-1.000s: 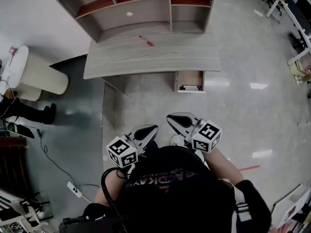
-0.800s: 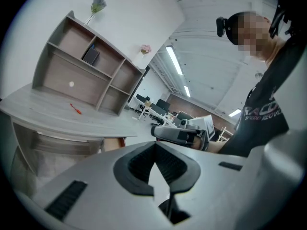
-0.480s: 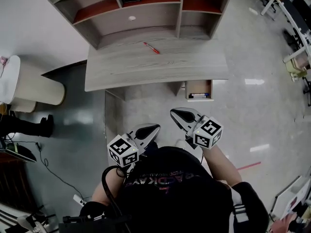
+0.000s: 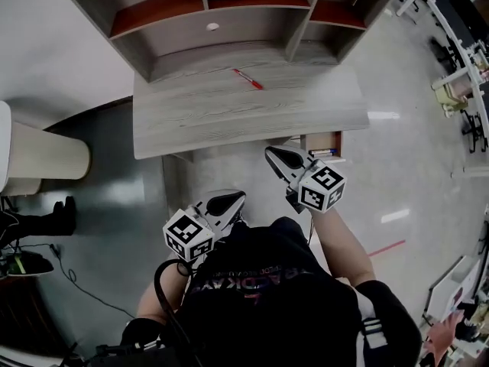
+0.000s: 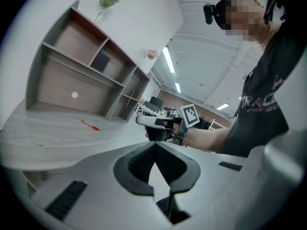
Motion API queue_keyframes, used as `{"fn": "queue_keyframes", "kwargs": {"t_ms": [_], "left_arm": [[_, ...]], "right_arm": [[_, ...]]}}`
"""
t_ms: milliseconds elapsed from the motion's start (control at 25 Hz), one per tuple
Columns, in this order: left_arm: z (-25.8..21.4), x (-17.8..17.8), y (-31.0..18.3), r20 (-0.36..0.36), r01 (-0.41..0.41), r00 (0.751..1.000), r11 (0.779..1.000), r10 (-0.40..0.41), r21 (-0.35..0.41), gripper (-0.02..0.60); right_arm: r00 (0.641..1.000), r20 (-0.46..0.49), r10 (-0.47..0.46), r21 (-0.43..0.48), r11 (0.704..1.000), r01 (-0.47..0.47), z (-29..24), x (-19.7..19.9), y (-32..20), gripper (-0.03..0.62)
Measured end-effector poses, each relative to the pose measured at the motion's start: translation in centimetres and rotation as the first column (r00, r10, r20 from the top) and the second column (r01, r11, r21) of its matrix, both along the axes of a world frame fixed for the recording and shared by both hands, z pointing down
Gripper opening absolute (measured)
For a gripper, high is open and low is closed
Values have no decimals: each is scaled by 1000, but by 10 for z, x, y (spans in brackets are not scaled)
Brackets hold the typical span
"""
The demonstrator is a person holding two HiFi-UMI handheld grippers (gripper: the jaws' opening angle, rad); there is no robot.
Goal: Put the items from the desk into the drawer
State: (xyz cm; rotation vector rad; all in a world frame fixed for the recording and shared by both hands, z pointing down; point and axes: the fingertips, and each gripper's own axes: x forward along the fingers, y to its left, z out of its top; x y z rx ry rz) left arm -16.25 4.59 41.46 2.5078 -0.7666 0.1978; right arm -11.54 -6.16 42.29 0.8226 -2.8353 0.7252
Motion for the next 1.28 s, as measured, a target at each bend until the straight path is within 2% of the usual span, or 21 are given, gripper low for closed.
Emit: {"fn": "queue_keyframes", "kwargs": {"t_ms": [240,440,720,800,960,1280], "left_arm": [[0,-14,-4,12,-36,999,999,36,41,9],[4,-20,-9,-5,-48,999,999,48,25,9],[9,-14,-18,-3,-42,999,999,42,4,9],[9,-13,-24,9,-21,1000,1000,21,4,9],[6,-18,-43,28,85,996,996,-85,3,9],[11,-17,-65,78,221,972,975,-221,15,9]], "right_arm": [[996,-76,49,6,999,-49,16,-11,-25,15],[984,-156,84,20,996,-82,26,-14,-58,18],[972,-226,68,-27,997,-76,58,-8,-111,38],[965,-260,44,-47,997,-58,71,-5,-129,68],[938,-346,-22,-92,996,-11,102,-2,-168,77],[845,-511,-161,-177,981,80,160,-11,-241,98]]}}
